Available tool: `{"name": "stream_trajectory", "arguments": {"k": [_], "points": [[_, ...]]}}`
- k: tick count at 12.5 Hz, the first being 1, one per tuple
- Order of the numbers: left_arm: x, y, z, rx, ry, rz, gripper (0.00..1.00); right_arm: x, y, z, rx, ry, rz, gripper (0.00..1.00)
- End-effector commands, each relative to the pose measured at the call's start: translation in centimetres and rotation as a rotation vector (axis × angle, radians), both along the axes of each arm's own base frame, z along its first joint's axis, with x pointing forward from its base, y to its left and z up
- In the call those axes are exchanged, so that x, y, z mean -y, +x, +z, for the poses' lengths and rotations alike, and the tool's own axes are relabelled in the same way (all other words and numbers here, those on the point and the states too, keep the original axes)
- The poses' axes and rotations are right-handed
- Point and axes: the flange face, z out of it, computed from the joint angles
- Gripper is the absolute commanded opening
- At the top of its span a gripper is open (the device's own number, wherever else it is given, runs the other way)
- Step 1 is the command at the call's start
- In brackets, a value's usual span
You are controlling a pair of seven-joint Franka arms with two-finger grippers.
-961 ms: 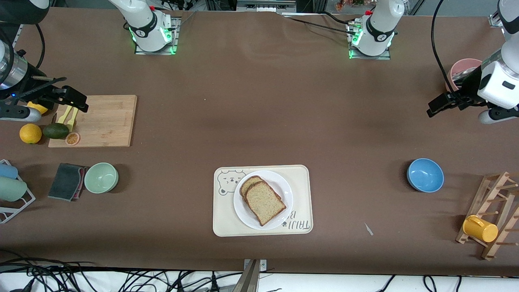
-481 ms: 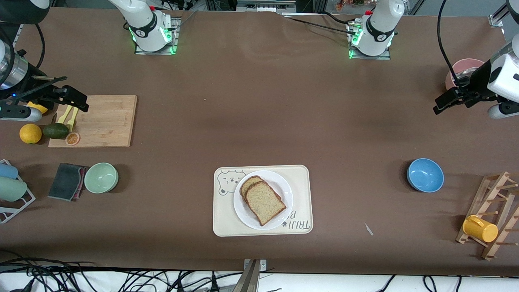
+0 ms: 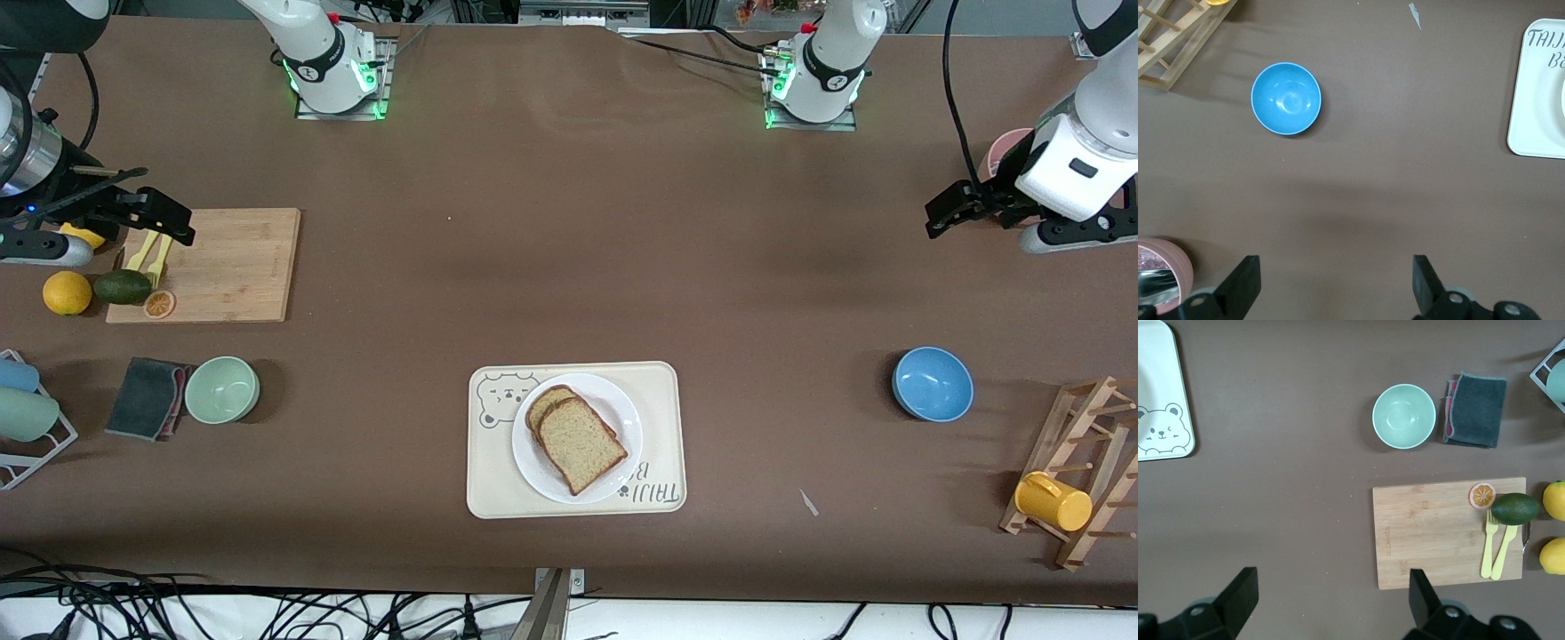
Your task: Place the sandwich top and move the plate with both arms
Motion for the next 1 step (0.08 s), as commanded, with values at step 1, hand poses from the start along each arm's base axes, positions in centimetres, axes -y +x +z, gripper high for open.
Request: {"name": "stream_trajectory", "arguments": {"k": [1], "points": [[0.33,-0.11,1.01,-0.024,0.013,-0.007,1.0,0.16,-0.28,0.69,-0.003,-0.001,0.014,1.0]]}}
